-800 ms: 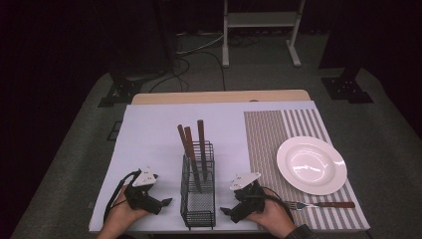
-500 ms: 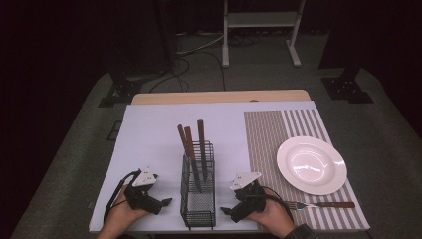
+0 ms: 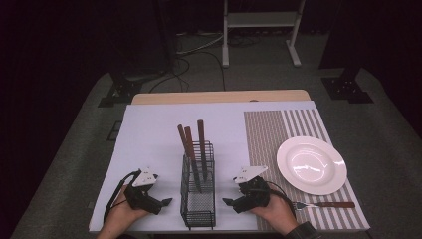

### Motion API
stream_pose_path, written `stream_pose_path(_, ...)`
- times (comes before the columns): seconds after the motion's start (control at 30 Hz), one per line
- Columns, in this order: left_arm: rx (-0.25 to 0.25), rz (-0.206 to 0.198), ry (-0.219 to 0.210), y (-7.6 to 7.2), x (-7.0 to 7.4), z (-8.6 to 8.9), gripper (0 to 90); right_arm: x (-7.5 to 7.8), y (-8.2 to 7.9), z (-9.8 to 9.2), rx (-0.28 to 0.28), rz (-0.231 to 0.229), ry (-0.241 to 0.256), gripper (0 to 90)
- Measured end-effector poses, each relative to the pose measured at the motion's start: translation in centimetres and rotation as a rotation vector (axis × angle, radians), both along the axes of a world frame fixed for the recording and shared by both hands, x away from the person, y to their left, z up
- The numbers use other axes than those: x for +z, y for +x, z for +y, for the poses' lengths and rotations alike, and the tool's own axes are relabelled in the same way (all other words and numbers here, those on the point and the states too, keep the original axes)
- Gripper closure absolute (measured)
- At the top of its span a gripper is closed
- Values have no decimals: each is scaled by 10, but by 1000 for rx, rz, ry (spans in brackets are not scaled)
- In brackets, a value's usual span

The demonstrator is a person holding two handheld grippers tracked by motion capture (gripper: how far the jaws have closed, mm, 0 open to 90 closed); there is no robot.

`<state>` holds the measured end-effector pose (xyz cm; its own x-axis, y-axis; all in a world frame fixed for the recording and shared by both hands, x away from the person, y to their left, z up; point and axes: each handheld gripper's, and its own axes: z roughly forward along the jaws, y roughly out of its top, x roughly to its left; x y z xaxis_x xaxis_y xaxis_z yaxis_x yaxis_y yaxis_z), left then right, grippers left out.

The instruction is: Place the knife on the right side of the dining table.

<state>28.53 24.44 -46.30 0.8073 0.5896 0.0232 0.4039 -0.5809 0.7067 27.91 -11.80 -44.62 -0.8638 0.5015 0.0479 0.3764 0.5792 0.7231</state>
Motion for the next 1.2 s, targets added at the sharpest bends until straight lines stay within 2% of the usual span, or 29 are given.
stream_pose_path(0.33, 0, 0, 0, 0, 0, 0, 0, 13, 4, -7, -6, 15, 50, 382)
stream_pose_path(0.5, 0, -1, 0, 0, 0, 0, 0, 20, 5, -10, -13, 6, 72, 453)
stream_pose_path(1.03, 1, 2, -1, 0, 0, 0, 0, 47, 14, -17, -24, -6, 121, 542)
stream_pose_path(1.2, 2, 1, -4, 0, 0, 0, 0, 57, 18, -20, -27, -8, 152, 556)
